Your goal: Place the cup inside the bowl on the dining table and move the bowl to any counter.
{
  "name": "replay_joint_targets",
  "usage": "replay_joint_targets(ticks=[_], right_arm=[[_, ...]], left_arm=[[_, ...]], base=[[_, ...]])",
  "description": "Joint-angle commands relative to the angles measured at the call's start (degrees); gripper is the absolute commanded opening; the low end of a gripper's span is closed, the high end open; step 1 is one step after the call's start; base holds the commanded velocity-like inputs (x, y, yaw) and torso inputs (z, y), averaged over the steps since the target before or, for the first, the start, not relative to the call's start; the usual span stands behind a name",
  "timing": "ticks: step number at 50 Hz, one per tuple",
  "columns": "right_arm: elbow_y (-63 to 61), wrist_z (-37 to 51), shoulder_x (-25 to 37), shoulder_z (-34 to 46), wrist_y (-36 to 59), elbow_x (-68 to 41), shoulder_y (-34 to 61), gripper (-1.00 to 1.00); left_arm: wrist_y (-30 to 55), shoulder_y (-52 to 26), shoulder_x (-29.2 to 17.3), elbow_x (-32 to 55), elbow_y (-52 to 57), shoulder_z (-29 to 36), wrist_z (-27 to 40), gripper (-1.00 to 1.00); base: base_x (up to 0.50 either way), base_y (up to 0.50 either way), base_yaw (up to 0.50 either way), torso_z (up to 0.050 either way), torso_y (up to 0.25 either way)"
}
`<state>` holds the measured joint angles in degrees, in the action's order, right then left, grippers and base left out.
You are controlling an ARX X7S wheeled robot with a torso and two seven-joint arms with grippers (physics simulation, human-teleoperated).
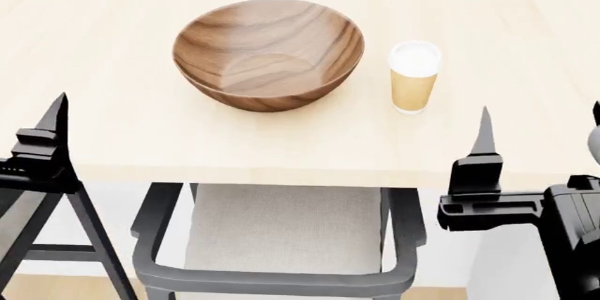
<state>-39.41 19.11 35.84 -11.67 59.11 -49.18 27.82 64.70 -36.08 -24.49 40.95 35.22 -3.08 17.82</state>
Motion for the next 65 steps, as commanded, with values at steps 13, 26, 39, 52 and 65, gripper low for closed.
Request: replay_joint_targets(ticks=[13, 26, 39, 52, 65], right_arm=[[-1.6, 1.2, 3.0, -4.0, 4.3, -5.0, 0.6, 1.00], [-4.6, 2.4, 3.4, -7.9, 5.2, -8.0, -3.1, 1.00], [-4.0, 3.3, 3.4, -7.1, 6.3, -9.4, -1.8, 1.00], [-3.6, 3.0, 3.7, -6.5, 5.6, -9.2, -1.6, 1.00], [-3.3, 2.7, 3.5, -6.5, 4.3, -8.4, -3.0, 1.00]], left_arm=[[3.0, -1.8, -1.3, 2.0, -0.2, -1.0, 0.8, 1.00], [2.2, 1.5, -1.5, 3.0, 1.1, -2.7, 0.9, 1.00], [2.1, 2.3, -1.6, 3.3, 1.6, -3.3, 1.6, 1.00], [2.0, 1.9, -1.9, 3.4, 1.2, -3.0, 2.0, 1.00], [1.2, 3.7, -2.5, 3.9, 1.5, -3.9, 1.7, 1.00]], base=[[0.48, 0.05, 0.00, 0.000, 0.000], [0.50, -0.03, 0.00, 0.000, 0.002], [0.39, -0.05, 0.00, 0.000, 0.003], [0.11, 0.00, 0.00, 0.000, 0.001], [0.15, 0.00, 0.00, 0.000, 0.001]])
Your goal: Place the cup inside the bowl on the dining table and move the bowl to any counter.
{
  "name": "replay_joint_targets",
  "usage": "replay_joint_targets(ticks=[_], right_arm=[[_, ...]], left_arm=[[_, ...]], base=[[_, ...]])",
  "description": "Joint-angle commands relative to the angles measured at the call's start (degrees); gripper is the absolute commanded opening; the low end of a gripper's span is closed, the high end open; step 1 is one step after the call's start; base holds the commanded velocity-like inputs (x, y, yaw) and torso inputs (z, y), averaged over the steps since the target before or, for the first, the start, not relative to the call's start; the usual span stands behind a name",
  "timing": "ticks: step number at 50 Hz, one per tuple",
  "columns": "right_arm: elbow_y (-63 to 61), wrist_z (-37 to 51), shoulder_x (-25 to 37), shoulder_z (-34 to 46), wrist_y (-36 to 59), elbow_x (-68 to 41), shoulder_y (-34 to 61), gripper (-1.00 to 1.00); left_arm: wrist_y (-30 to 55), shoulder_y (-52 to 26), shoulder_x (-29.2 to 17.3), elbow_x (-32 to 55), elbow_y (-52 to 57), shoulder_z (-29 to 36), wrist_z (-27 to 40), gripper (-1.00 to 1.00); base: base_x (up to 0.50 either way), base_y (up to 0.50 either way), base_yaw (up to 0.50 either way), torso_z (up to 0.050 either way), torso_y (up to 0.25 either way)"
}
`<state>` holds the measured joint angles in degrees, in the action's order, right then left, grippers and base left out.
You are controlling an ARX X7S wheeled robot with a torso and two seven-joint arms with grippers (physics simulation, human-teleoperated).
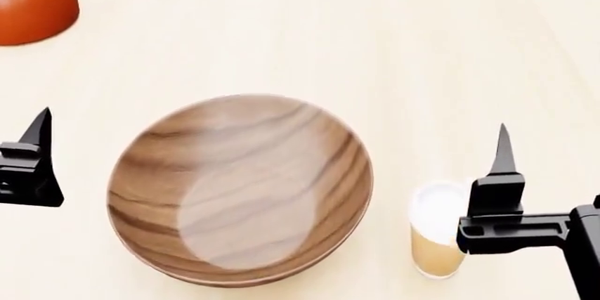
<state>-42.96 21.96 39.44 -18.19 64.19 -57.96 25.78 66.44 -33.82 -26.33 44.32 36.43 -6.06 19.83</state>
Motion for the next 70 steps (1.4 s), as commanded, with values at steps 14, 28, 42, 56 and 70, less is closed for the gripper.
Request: replay_joint_targets(ticks=[14, 28, 42, 56, 70], right_arm=[[-2.1, 0.9, 0.3, -4.2, 2.9, -11.6, -1.6, 1.00], [-6.7, -4.6, 2.0, -7.6, 2.7, -12.6, -12.9, 1.00], [-5.0, -5.0, 2.8, -2.6, 3.8, -10.0, -12.6, 1.00], [-1.3, -7.6, 2.4, 2.1, 1.2, -3.5, -12.7, 1.00], [2.0, -9.7, 1.4, 8.0, -0.8, 0.6, -11.2, 1.00]], left_arm=[[-1.9, 1.7, -0.3, -0.5, -0.9, 0.6, -0.1, 1.00], [-2.8, 3.1, -1.2, -0.1, -0.9, -0.2, -0.8, 1.00], [-2.9, 3.6, -1.2, 0.2, -0.9, -0.2, -0.3, 1.00], [-3.0, 3.9, -1.2, 0.7, -0.7, -0.4, 0.1, 1.00], [-3.7, 4.5, -1.5, 0.6, -0.6, -0.9, 0.5, 1.00]], base=[[0.04, 0.00, 0.00, 0.000, 0.001], [0.00, 0.00, 0.00, 0.000, 0.000], [0.00, 0.00, 0.00, 0.000, 0.000], [0.00, 0.00, 0.00, 0.000, 0.000], [0.00, 0.00, 0.00, 0.000, 0.000]])
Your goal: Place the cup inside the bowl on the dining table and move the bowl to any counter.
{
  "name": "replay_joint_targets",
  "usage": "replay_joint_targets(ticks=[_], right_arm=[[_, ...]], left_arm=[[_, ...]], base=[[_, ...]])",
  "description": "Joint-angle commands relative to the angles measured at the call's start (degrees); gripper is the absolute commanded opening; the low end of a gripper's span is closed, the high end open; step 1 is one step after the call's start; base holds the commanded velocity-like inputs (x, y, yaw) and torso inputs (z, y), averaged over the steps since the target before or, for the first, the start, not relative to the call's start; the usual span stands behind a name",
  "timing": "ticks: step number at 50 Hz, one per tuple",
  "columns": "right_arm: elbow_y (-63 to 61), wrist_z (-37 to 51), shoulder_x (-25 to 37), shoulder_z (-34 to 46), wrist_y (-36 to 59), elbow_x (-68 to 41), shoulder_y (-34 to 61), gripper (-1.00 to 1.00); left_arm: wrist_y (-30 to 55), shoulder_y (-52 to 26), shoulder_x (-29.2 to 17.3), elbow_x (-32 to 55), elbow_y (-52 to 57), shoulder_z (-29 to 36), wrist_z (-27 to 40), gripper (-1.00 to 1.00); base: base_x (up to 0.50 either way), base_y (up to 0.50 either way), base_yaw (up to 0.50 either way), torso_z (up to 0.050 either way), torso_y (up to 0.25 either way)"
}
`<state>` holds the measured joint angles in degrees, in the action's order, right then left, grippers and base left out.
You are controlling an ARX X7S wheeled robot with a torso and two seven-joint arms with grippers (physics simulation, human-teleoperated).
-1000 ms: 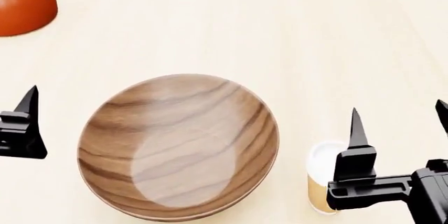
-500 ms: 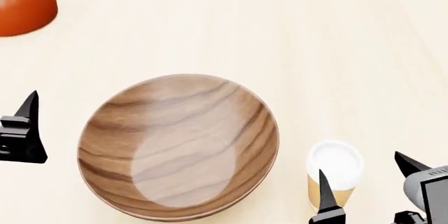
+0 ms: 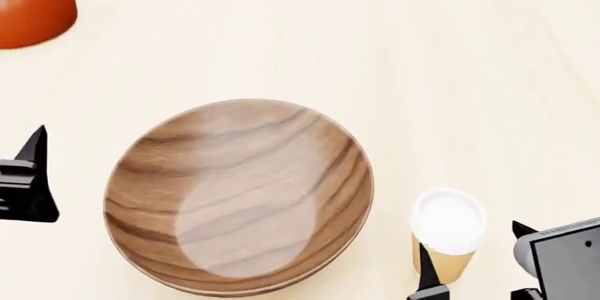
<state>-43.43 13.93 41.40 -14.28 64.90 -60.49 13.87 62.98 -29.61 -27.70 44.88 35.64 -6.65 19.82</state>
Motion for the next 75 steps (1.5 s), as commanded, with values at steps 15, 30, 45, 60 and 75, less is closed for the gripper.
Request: replay_joint_targets(ticks=[15, 30, 45, 60, 75], right_arm=[[3.4, -0.6, -0.3, 3.8, -2.5, 4.9, 0.0, 1.00], [7.3, -2.4, -1.4, 8.4, -4.8, 8.5, 1.3, 1.00], [11.6, -3.8, -2.5, 12.7, -6.4, 11.5, 3.1, 1.00], [14.1, -4.3, -2.7, 13.9, -8.1, 13.3, 3.1, 1.00], [17.2, -5.4, -3.5, 16.5, -9.1, 14.9, 5.1, 1.00]], left_arm=[[-0.7, 0.8, -0.5, 0.4, -0.3, -0.1, 0.0, 1.00], [-1.4, 1.9, -0.4, 0.3, -0.1, 0.1, 0.5, 1.00], [-1.6, 2.1, -0.8, 0.6, -0.4, -0.1, 0.5, 1.00], [-2.0, 2.5, -1.1, 0.8, -0.4, 0.0, 0.6, 1.00], [-2.3, 3.4, -1.4, 1.3, -0.3, -0.5, 0.6, 1.00]], base=[[0.00, 0.00, 0.00, 0.000, 0.000], [0.00, 0.00, 0.00, 0.000, 0.000], [0.00, 0.00, 0.00, 0.000, 0.000], [0.00, 0.00, 0.00, 0.000, 0.000], [0.00, 0.00, 0.00, 0.000, 0.000]])
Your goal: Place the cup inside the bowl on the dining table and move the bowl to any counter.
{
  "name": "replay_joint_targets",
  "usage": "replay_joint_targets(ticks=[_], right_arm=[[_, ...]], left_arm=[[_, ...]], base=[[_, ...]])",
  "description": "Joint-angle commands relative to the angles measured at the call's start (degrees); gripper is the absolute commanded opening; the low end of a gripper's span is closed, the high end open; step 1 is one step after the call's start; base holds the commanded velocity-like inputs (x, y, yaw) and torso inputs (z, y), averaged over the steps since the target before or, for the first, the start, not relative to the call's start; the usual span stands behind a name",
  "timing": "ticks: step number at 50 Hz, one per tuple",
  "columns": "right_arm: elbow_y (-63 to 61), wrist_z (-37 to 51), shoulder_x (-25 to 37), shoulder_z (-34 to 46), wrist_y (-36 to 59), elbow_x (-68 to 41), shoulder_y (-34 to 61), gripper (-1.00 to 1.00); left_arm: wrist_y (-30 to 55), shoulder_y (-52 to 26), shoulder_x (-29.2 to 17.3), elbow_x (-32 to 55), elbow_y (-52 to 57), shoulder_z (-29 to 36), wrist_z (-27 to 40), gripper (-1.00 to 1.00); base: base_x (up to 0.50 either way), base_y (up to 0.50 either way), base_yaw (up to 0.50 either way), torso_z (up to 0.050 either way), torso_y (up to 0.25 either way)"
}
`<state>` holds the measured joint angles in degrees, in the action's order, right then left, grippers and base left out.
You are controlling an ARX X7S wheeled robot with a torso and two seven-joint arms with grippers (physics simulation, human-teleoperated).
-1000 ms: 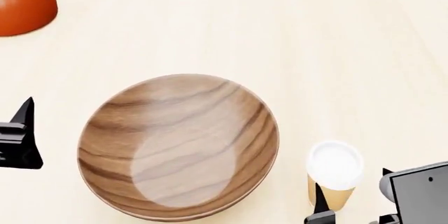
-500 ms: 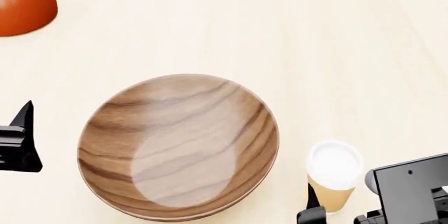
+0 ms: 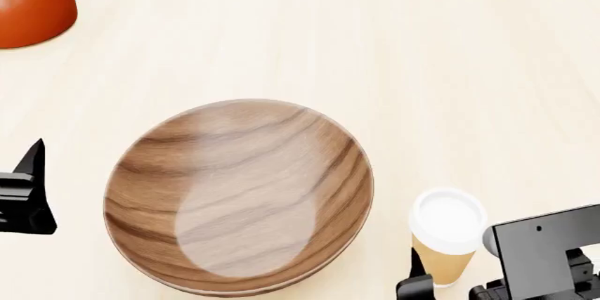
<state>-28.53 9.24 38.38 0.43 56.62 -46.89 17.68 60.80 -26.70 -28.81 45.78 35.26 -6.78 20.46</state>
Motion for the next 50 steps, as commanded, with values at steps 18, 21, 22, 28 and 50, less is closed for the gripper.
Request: replay_joint_targets(ticks=[18, 21, 22, 28, 50], right_arm=[[2.9, -0.6, -1.2, 2.1, -1.7, 1.5, 2.3, -1.00], [2.7, -0.6, -1.2, 2.1, -1.8, 1.4, 2.3, -1.00], [2.5, -0.7, -1.2, 2.0, -1.8, 1.1, 2.4, -1.00], [1.8, -0.5, -1.1, 1.6, -1.5, 0.5, 2.9, -1.00], [-3.4, 5.4, 2.3, -2.2, 11.5, -9.5, 20.7, -1.00]], left_arm=[[-0.6, 0.5, -0.1, 0.2, -0.2, 0.4, 0.6, 1.00], [-0.7, 0.6, -0.2, 0.2, -0.2, 0.4, 0.6, 1.00], [-0.8, 0.4, 0.1, -0.1, -0.3, 0.8, 0.7, 1.00], [-1.0, 0.5, 0.0, 0.0, -0.3, 0.9, 0.8, 1.00], [-1.2, -0.3, -0.3, 0.3, -1.0, 1.1, 1.0, 1.00]], base=[[0.00, 0.00, 0.00, 0.000, 0.000], [0.00, 0.00, 0.00, 0.000, 0.000], [0.00, 0.00, 0.00, 0.000, 0.000], [0.00, 0.00, 0.00, 0.000, 0.000], [0.00, 0.00, 0.00, 0.000, 0.000]])
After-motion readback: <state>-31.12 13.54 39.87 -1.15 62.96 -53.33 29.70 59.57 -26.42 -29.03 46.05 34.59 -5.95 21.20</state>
